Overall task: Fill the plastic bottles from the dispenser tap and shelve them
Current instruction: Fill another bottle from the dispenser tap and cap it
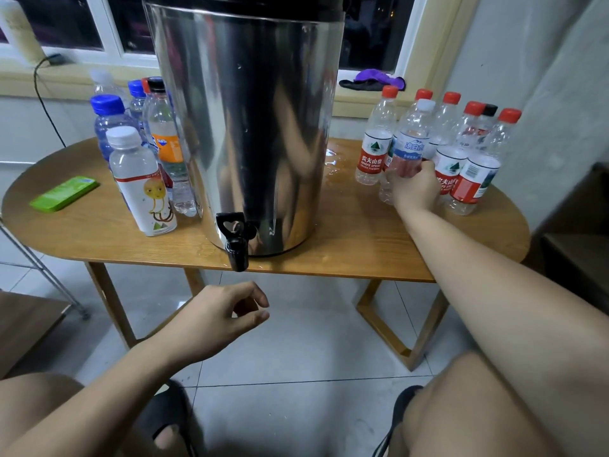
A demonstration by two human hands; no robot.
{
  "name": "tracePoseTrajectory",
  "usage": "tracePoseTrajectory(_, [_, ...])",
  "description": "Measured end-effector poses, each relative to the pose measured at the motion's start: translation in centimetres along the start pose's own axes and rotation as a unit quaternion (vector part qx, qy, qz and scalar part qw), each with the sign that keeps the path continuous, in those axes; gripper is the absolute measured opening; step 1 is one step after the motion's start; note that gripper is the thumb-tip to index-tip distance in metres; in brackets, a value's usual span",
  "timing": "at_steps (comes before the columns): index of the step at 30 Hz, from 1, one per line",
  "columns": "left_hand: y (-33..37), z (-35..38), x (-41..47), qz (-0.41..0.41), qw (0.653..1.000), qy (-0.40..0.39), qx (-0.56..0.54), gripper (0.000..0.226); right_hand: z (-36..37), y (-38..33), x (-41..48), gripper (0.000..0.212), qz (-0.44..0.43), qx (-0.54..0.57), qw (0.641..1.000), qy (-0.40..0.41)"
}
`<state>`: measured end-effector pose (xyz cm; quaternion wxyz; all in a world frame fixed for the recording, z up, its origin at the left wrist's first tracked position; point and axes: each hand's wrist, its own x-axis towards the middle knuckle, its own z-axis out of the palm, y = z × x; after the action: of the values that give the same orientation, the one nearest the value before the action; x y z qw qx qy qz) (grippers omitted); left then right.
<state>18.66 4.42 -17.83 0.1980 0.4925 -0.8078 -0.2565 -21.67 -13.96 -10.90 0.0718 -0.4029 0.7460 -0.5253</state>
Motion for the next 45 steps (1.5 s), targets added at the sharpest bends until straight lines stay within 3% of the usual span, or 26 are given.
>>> tracePoseTrajectory(8, [1.4, -0.9, -0.8, -0.003, 0.999, 0.021, -0.037, 0.007, -5.6, -2.9, -9.0, 0.057, -0.067, 0.099, 0.986, -0.115])
tracePoseTrajectory(12, [2.0, -1.3, -1.1, -0.004, 0.998, 0.023, -0.059, 0.007, -8.7, -4.0, -15.1, 0.046, -0.074, 0.161, 0.962, -0.206])
tracePoseTrajectory(17, [3.0, -1.4, -1.4, 0.003, 0.995, 0.029, -0.091, 0.021, -10.2, -3.1, -22.3, 0.048, -0.093, 0.173, 0.936, -0.294])
tracePoseTrajectory(23, [3.3, -1.6, -1.8, 0.017, 0.987, -0.008, -0.159, 0.059, -8.3, 0.9, -27.9, 0.045, -0.106, 0.072, 0.905, -0.406])
tracePoseTrajectory(29, [3.4, -1.4, -2.0, -0.006, 0.973, -0.038, -0.228, 0.061, -6.9, 2.1, -30.2, 0.046, -0.123, -0.021, 0.833, -0.539])
tracePoseTrajectory(32, [4.0, -1.6, -2.1, -0.010, 0.966, -0.024, -0.258, 0.041, -6.4, 2.4, -30.1, 0.050, -0.149, -0.065, 0.815, -0.557])
tracePoseTrajectory(35, [4.2, -1.6, -2.2, -0.019, 0.965, -0.015, -0.262, 0.024, -6.3, 2.4, -29.7, 0.058, -0.138, -0.037, 0.817, -0.558])
tracePoseTrajectory(39, [4.7, -1.0, -2.4, -0.014, 0.963, -0.019, -0.267, 0.028, -6.6, 1.8, -29.6, 0.073, -0.140, 0.012, 0.830, -0.539])
tracePoseTrajectory(45, [4.3, -1.8, -2.3, 0.002, 0.971, 0.029, -0.236, 0.026, -6.8, 2.0, -27.9, 0.059, -0.173, -0.028, 0.842, -0.510])
